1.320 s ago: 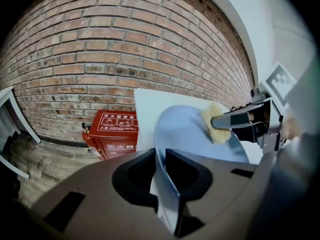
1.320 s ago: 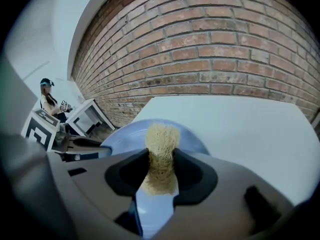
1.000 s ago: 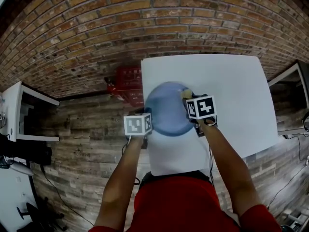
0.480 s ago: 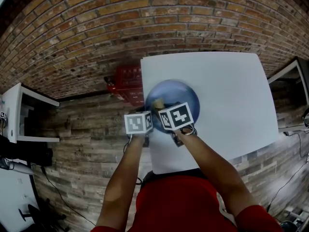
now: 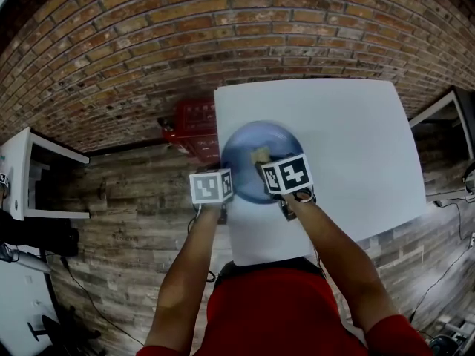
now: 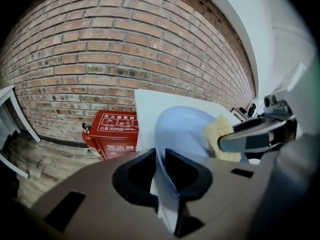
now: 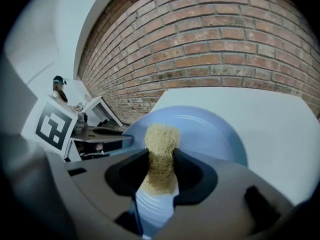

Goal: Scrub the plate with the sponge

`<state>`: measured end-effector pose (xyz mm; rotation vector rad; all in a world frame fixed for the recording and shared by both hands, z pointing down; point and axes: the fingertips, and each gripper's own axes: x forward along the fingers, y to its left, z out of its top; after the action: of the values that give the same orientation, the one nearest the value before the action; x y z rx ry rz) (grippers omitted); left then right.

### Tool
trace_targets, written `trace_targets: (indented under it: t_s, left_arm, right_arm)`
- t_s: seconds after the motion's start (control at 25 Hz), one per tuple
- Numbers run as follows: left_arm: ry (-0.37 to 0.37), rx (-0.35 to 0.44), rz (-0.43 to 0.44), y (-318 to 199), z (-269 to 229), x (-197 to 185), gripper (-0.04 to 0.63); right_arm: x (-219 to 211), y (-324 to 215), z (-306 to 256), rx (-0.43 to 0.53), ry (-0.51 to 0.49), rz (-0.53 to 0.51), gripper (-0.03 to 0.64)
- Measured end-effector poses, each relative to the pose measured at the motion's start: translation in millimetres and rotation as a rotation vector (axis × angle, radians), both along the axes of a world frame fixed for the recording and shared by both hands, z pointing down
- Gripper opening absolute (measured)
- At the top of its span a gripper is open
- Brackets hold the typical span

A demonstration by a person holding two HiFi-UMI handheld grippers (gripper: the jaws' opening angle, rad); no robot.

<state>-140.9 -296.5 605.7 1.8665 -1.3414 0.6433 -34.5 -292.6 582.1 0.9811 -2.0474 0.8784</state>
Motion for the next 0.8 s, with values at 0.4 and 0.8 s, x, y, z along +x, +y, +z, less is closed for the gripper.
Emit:
trace_targets:
  t_s: [0.4, 0.8]
  left_arm:
    - [-0.009, -0.001, 0.011, 0.3, -0.1, 0.3, 0.066]
    - [-0.009, 0.0, 0.009, 1.5, -0.2, 2.0, 0.066]
  right_arm:
    - [87.4, -6.1, 1.3, -0.011, 0.082, 0.138, 0.153]
    - [32.2, 20.3, -17.9, 0.003, -0.018, 0.074, 0.153]
